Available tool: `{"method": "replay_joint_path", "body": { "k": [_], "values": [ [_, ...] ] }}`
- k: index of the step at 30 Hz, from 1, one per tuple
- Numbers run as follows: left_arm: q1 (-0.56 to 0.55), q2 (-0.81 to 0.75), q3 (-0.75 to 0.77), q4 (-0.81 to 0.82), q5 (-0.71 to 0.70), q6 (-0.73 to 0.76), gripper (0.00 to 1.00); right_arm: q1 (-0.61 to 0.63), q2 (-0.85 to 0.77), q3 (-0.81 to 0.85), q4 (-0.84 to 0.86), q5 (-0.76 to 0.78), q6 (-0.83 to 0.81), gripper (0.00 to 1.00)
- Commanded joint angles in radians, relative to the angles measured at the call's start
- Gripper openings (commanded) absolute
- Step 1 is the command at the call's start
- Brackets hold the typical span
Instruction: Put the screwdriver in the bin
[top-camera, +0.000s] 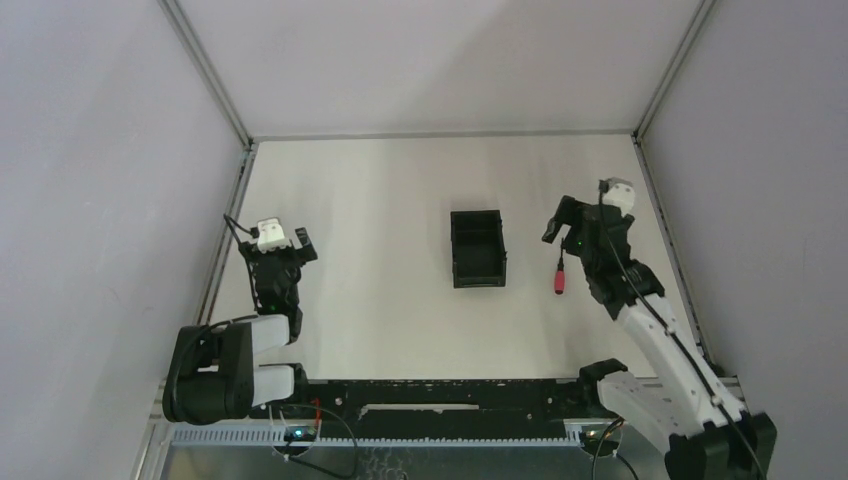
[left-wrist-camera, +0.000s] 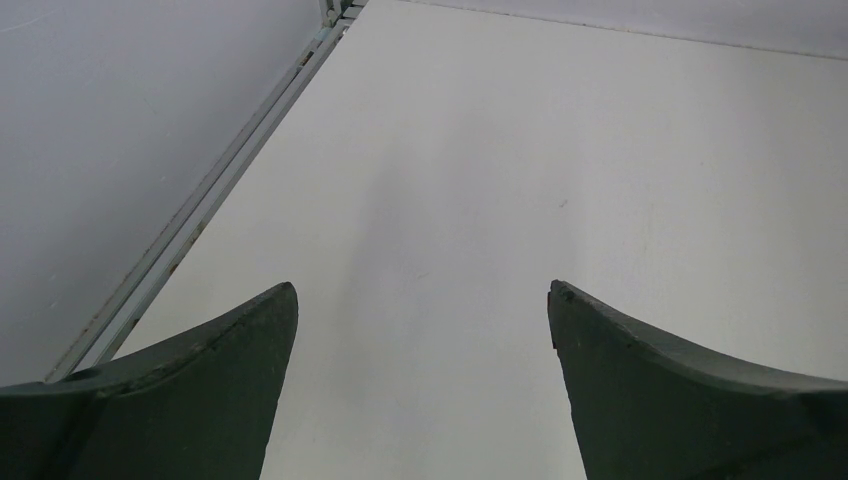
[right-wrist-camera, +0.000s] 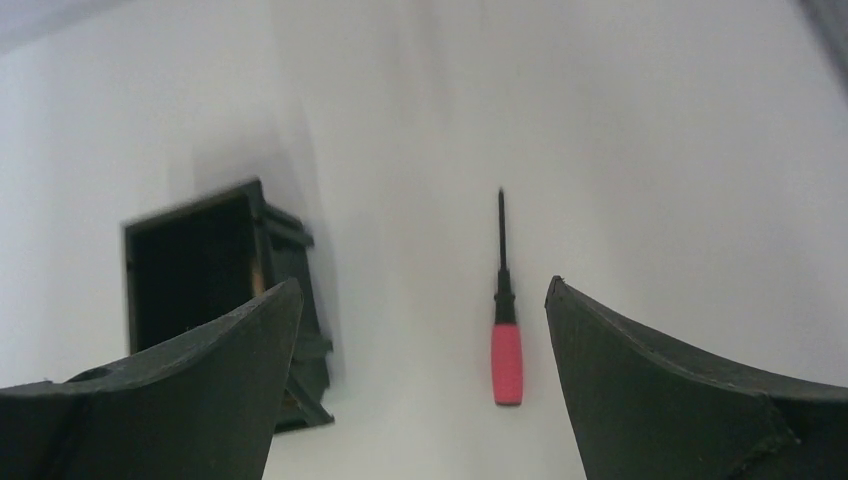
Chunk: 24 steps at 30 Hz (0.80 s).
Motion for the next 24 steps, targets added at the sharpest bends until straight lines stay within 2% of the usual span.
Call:
{"method": "replay_joint_path", "body": {
  "k": [1, 8, 14, 24],
  "values": [
    [-0.001, -0.001, 0.031, 0.015, -0.006, -0.009, 1.00, -0.009, 0.139, 0.023, -0.176, -0.111, 0.042, 1.00],
    [-0.001, -0.001, 0.031, 0.015, -0.006, -0.009, 1.00, -0.088, 0.341, 0.023, -0.145, -0.174, 0.027, 0.98],
    [-0.001, -0.002, 0.031, 0.015, -0.005, -0.008, 1.00, -0.139, 0.495, 0.022, -0.105, -0.229, -0.019, 0.91],
    [-0.001, -0.001, 0.030, 0.015, -0.006, -0.009, 1.00, -0.192, 0.658, 0.063, -0.095, -0.254, -0.006, 0.64]
  ]
}}
